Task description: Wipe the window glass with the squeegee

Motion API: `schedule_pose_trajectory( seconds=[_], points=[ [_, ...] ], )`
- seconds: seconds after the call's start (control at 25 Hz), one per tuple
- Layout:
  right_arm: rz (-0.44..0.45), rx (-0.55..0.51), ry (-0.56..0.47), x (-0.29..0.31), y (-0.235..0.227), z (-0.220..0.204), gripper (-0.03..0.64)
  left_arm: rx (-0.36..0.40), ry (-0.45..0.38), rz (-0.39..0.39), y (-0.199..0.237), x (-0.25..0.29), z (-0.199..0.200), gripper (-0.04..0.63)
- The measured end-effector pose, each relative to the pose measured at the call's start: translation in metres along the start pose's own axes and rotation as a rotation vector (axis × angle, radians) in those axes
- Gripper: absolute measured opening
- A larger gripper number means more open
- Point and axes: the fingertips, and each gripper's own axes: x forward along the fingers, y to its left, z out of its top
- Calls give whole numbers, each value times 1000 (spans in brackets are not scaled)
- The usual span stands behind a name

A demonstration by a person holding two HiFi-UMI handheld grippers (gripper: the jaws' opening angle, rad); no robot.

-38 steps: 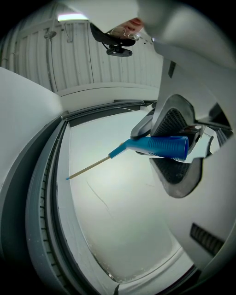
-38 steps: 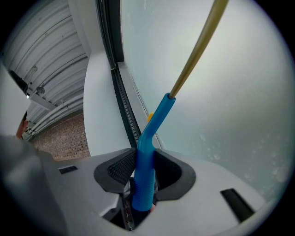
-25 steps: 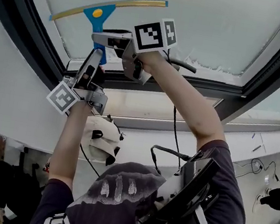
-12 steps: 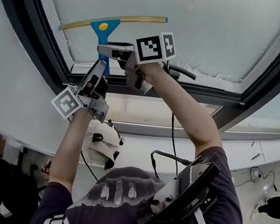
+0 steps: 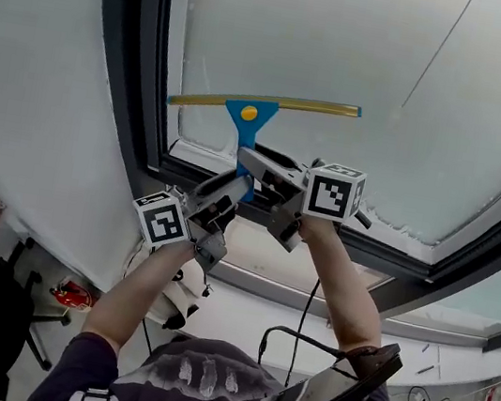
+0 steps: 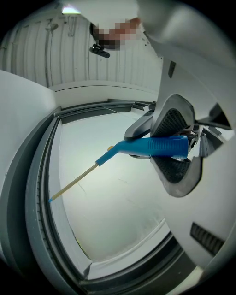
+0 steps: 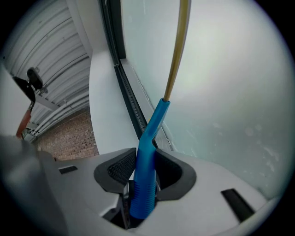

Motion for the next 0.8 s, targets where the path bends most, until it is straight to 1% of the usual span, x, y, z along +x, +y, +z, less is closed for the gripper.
schedule_pose_trajectory(
  seconds=[0.16, 0.32, 0.4, 0.6, 0.8],
  points=[
    [3, -70, -48, -18, 6, 21, 127, 78, 62, -9, -14, 25, 0, 140],
    [18, -121, -96, -22, 25, 37, 127, 202, 132, -31, -32, 27, 14, 138],
    [17, -160, -105, -24, 33, 42, 127, 248, 158, -47, -40, 28, 18, 138],
    [14, -244, -150, -31, 60, 64, 127, 360, 180, -88, -68, 36, 32, 138],
    [60, -287, -226, -73, 57, 132, 127, 439, 165, -154, -97, 106, 49, 138]
  ],
)
